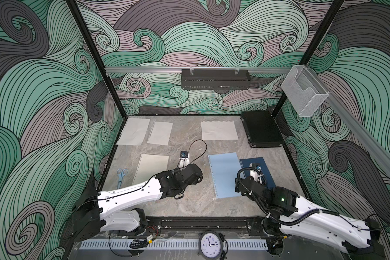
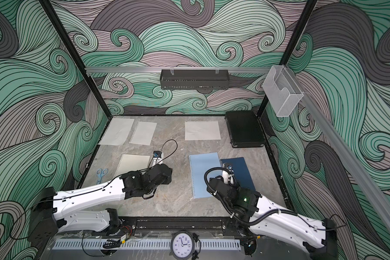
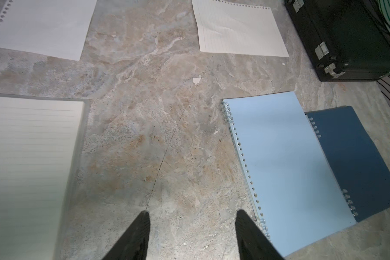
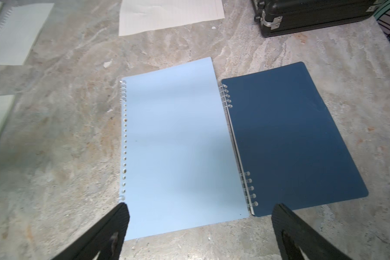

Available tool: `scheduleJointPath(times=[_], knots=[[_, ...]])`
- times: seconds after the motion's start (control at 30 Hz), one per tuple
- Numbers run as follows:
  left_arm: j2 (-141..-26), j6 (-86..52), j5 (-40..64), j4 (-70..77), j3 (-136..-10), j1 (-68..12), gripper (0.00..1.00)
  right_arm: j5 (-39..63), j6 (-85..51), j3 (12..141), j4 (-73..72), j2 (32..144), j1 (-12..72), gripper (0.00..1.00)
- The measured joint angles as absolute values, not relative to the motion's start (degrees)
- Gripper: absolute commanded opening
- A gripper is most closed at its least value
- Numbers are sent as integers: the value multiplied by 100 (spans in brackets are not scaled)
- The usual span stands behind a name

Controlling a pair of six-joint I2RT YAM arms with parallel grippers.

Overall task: Tear off pages from different notebooks
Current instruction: Close the notebook at the center of the board.

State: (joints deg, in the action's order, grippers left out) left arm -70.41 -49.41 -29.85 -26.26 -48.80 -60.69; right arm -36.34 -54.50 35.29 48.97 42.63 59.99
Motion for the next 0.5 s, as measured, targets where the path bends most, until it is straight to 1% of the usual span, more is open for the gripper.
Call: scheduleJointPath(times=[0.13,0.23,0.33,0.37,0.4,0.5], knots=[[-7258,-4941,-2519,-2620,-4915,-5808,60,-2954,-4692,3564,4689,4810,5183,100],[-7299,-4915,-2268,-2703,-4915,-5566,62,-2534,-4191,3682,4593,5275,4788,99],[-7290,-4762,-2025,-2788,-4930,-5231,70,-2176,-3763,3795,4381,5437,4442,100],[-7290,-4654,-1935,-2836,-4958,-5085,86,-2045,-3640,3815,4283,5446,4276,100],[-7290,-4554,-1850,-2886,-5004,-4943,99,-1905,-3509,3839,4198,5463,4071,100],[-7293,-4187,-1656,-3151,-5321,-4587,98,-1531,-3181,3935,3970,5586,3540,99]])
